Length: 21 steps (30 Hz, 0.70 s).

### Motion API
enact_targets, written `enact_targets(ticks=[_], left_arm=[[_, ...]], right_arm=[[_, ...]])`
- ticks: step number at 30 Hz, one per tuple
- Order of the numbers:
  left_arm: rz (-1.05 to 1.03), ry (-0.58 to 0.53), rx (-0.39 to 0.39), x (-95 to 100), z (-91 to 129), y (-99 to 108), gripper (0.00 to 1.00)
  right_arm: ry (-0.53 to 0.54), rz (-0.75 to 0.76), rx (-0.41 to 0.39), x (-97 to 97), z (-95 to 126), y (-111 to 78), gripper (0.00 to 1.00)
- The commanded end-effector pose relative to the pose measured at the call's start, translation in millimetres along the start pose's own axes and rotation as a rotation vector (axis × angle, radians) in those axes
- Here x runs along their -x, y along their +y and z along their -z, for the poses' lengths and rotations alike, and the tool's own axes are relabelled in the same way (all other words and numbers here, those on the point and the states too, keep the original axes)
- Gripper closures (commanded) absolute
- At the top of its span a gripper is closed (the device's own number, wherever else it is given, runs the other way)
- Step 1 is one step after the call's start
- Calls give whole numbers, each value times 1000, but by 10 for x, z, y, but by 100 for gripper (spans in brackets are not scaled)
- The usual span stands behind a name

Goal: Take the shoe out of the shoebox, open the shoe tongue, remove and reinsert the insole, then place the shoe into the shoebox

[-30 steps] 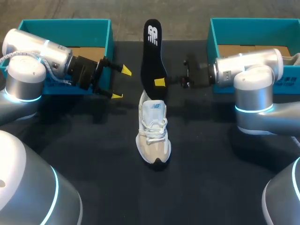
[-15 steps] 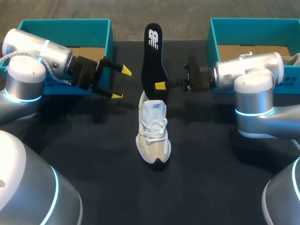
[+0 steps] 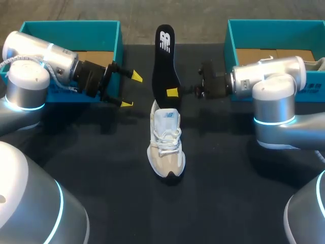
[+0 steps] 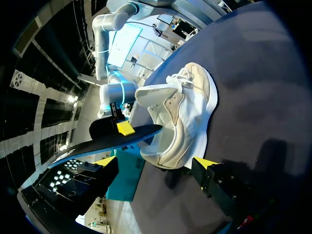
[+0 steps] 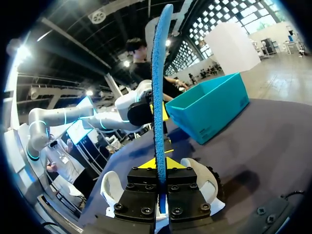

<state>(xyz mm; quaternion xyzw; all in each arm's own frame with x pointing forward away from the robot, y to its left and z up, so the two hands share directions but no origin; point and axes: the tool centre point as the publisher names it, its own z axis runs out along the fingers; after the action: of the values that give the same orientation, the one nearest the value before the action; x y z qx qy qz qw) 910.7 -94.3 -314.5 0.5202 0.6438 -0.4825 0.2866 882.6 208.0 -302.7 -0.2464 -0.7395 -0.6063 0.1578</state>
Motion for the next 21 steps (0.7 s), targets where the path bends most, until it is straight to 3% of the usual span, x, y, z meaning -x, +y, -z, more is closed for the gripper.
enact_targets(ticks=[1,21], left_arm=[[-2,-1,-1,-7,-5,10,0],[-2,-1,-1,-7,-5,10,0]], right_arm=[[0,-15,8,-9,-26,13,100],[61,-78,40,-24,-151,31,100]])
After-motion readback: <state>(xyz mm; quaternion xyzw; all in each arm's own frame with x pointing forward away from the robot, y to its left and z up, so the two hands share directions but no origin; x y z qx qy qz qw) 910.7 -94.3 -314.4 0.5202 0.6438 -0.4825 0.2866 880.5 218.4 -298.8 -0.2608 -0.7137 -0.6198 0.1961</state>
